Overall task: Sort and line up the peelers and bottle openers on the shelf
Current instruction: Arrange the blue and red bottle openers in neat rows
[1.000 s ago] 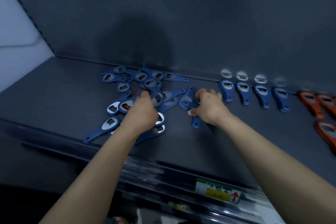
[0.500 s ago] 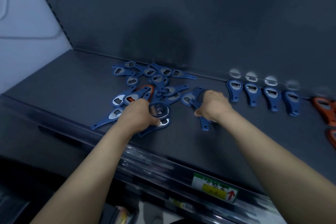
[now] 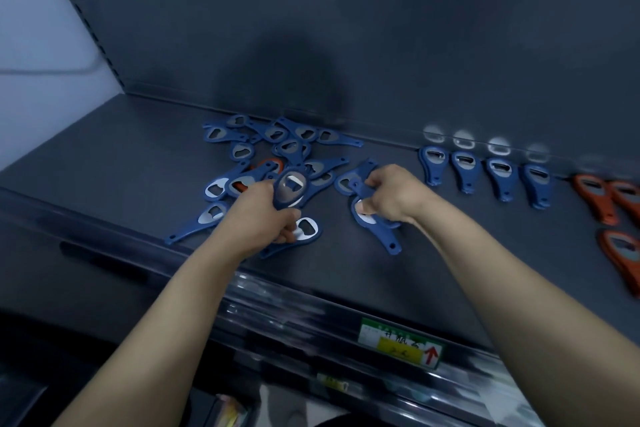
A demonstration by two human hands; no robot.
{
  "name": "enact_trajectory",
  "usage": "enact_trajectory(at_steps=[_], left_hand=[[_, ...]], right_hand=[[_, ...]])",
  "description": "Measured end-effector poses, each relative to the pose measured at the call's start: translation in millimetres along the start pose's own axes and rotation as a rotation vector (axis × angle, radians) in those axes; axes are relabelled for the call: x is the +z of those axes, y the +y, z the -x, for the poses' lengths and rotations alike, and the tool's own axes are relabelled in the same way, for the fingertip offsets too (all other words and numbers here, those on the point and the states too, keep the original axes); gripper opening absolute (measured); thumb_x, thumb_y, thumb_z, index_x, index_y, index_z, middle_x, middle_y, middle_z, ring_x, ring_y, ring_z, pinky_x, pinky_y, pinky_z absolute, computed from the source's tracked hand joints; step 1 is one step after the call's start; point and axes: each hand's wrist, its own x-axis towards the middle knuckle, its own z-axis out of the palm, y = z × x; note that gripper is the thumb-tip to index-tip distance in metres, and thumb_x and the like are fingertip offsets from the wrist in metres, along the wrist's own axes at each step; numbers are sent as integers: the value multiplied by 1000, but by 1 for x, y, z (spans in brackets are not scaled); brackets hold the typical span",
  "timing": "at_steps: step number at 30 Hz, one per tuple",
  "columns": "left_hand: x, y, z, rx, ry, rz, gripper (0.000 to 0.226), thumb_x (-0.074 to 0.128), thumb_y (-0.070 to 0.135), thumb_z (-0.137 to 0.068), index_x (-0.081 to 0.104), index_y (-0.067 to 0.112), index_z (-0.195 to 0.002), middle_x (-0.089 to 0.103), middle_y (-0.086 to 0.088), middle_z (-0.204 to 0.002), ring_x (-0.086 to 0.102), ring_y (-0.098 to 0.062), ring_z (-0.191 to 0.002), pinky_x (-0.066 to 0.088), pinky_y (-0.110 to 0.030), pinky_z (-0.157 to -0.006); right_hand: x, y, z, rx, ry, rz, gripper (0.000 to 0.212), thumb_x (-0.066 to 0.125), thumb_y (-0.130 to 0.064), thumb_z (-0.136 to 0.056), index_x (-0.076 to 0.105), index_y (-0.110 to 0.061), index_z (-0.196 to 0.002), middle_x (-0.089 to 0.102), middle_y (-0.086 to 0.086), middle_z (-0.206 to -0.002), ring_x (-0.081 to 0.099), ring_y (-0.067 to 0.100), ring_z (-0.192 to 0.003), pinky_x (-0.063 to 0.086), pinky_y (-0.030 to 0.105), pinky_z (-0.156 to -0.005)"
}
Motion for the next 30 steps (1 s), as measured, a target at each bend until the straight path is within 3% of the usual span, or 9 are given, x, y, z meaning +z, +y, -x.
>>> enact_trajectory(at_steps=[1, 4, 6, 10, 14, 19, 24, 27, 30], left_hand=[[4, 3, 0, -2, -25, 56, 6, 60, 5, -88, 56, 1, -87, 69, -14, -73, 69, -20, -61, 55, -29, -57], [16, 14, -1, -12, -111, 242, 7, 67, 0, -81, 61, -1, -83, 69, -15, -73, 70, -23, -63, 57, -35, -61], [26, 21, -4, -11, -192, 349, 8, 70, 0, -79, 64, 3, -82, 70, -13, -72, 70, -23, -64, 58, -37, -63], [52, 37, -10, 15, -329, 383, 9, 70, 4, -81, 64, 4, -87, 69, -8, -67, 69, -20, -59, 57, -29, -55], [94, 54, -14, 54, -454, 318, 15, 67, 1, -81, 55, 6, -87, 61, -1, -59, 60, -13, -45, 50, -21, -45], [141, 65, -11, 153, -523, 117, 19, 62, 6, -82, 46, 15, -89, 52, -1, -68, 47, -10, -45, 39, -23, -44], [171, 81, -3, 251, -527, -21, 14, 50, 5, -89, 52, 15, -99, 56, -6, -85, 58, -16, -64, 50, -27, -53], [184, 91, 1, 273, -463, -96, 8, 51, 9, -91, 54, 9, -98, 58, -8, -89, 62, -28, -82, 55, -45, -77], [193, 99, 5, 229, -380, -136, 4, 52, 14, -92, 51, 10, -94, 57, -8, -94, 60, -29, -87, 53, -45, -82]], right_hand=[[-1, 2, 1, -1, 14, -39, 34, 74, -20, -79, 61, -10, -109, 60, -1, -82, 58, 17, -77, 41, 25, -71], [-8, 12, 8, 36, 68, -146, 44, 77, -18, -76, 61, -5, -114, 67, 8, -97, 62, 20, -80, 45, 27, -74], [-13, 22, 15, 58, 77, -206, 40, 78, -18, -75, 61, -7, -110, 60, 4, -83, 54, 14, -64, 41, 23, -66], [-25, 50, 35, 154, 159, -291, 23, 75, -13, -75, 52, -16, -76, 48, 1, -56, 42, 13, -46, 36, 21, -50], [-33, 82, 65, 263, 305, -255, 20, 70, -10, -74, 54, 2, -75, 45, 10, -64, 38, 18, -57, 33, 26, -57], [-44, 116, 98, 353, 424, -220, 11, 67, -7, -73, 57, -2, -72, 50, 10, -62, 42, 19, -54, 34, 26, -54], [-58, 144, 113, 317, 422, -71, 14, 65, -7, -73, 55, -13, -64, 52, 2, -62, 48, 16, -59, 34, 25, -50], [-70, 156, 112, 247, 335, 22, 8, 63, -8, -74, 61, -14, -79, 58, 4, -75, 54, 20, -71, 38, 26, -53], [-78, 165, 104, 169, 242, 148, 21, 59, -7, -75, 64, -18, -92, 61, 5, -89, 57, 25, -86, 46, 30, -69]])
